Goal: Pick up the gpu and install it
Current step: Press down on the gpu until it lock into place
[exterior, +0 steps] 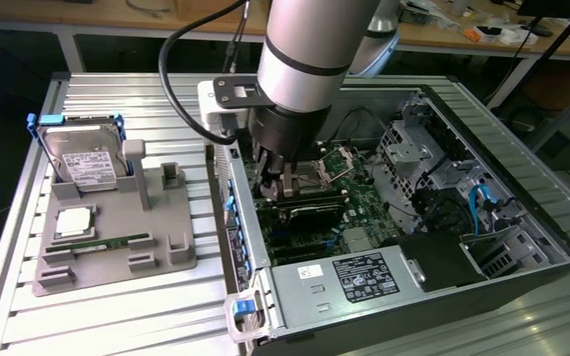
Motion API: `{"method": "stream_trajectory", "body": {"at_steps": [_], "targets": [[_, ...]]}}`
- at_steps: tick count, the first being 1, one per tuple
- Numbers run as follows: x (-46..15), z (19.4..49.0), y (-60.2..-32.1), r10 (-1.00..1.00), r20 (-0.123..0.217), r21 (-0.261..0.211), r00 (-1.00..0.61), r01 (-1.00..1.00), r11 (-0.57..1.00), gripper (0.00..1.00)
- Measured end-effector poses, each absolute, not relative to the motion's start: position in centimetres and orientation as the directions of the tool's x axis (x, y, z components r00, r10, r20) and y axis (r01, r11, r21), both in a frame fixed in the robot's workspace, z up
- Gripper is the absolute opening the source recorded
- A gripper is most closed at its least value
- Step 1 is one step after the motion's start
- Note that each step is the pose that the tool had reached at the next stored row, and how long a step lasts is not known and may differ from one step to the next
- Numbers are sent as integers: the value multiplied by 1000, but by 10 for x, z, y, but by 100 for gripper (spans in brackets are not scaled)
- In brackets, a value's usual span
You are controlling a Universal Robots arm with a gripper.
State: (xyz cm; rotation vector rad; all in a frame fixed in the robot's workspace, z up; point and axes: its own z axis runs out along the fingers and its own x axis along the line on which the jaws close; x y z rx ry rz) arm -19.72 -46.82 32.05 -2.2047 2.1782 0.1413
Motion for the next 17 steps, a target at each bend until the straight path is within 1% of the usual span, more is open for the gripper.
{"method": "stream_trajectory", "body": {"at_steps": [17], "targets": [[-204,314,-468,-995,-96,34,10,-999,-14,11]]}}
